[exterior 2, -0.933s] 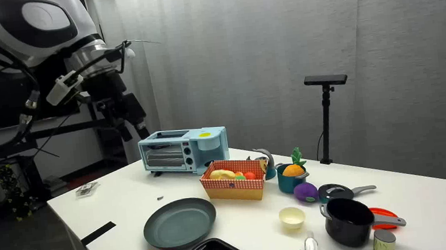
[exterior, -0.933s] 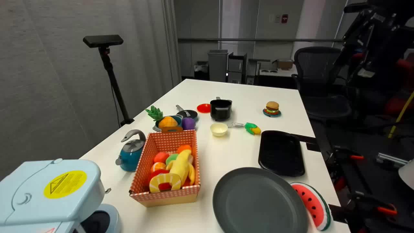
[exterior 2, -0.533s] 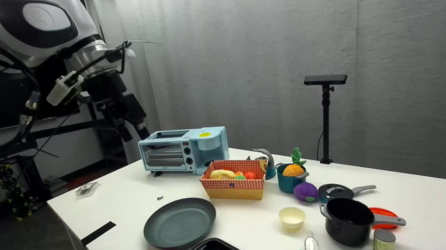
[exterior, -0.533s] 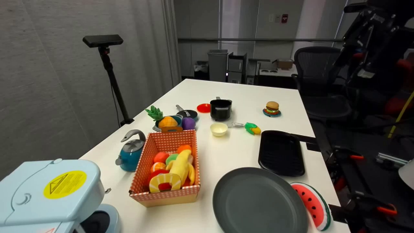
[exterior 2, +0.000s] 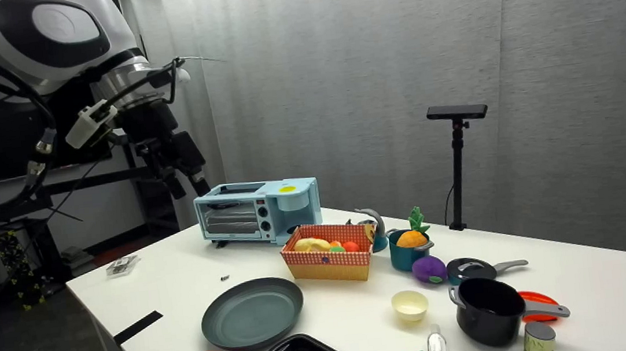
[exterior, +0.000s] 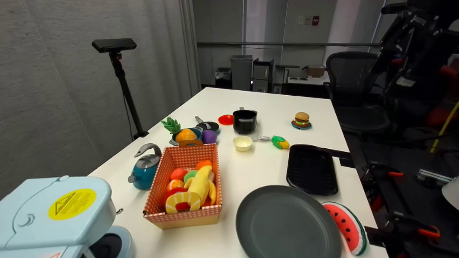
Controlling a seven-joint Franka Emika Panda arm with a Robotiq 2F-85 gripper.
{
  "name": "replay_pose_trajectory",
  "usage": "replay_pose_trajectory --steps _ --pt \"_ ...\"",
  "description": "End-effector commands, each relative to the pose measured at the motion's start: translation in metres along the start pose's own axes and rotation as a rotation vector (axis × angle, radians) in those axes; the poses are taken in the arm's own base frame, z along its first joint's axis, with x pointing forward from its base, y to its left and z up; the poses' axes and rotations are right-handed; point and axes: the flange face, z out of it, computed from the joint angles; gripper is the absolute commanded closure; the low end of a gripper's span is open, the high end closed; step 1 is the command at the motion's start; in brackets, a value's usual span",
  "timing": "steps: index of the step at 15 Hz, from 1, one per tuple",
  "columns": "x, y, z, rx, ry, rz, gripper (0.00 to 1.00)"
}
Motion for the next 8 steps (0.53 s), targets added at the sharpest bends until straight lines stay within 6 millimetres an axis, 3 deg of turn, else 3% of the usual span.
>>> replay_pose_trajectory --steps 1,8 --pt "0.0003 0.0 -0.0006 0.0 -0.001 0.0 0.0" --pt "0.0007 -0.0028 0.0062 -0.001 -0.016 -0.002 0.0"
